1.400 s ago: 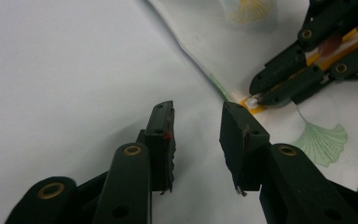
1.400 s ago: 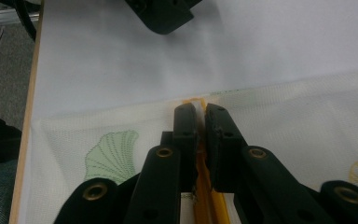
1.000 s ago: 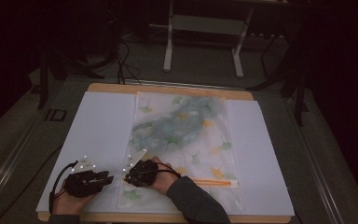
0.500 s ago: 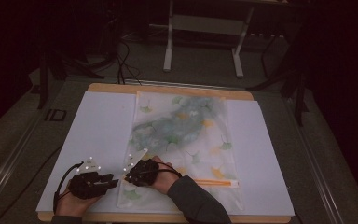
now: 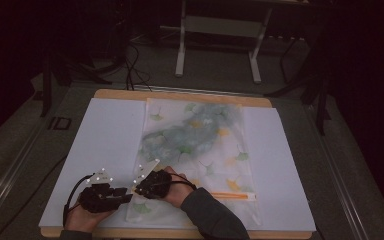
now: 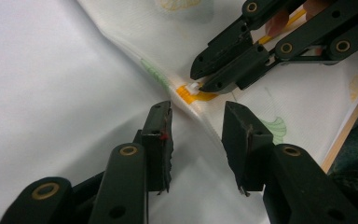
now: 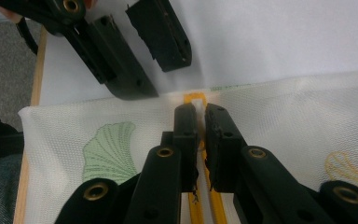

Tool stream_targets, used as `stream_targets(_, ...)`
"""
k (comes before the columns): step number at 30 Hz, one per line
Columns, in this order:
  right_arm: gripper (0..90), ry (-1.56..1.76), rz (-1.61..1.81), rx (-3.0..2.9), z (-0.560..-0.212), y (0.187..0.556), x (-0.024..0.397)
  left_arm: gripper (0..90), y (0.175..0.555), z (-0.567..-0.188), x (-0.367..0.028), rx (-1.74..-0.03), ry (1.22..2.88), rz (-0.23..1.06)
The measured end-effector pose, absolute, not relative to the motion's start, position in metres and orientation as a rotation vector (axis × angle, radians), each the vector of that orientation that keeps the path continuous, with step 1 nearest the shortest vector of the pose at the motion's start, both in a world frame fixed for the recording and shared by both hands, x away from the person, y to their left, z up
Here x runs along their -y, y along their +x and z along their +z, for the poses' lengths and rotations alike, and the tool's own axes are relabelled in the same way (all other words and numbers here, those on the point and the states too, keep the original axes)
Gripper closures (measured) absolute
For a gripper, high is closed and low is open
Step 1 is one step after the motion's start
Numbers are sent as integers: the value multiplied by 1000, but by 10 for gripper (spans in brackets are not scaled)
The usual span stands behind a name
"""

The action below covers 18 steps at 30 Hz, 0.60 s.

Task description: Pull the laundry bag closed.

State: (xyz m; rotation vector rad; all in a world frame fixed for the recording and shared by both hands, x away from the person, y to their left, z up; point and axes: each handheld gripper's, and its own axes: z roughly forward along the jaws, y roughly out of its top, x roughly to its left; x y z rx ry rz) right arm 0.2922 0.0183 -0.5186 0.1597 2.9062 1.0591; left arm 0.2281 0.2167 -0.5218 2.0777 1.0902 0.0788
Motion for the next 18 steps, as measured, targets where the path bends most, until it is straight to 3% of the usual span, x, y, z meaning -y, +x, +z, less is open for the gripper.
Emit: stream_targets(18,837,136,1049,-2890,-510,292,-14,650,241,-532,-202,-1075,2113,-17)
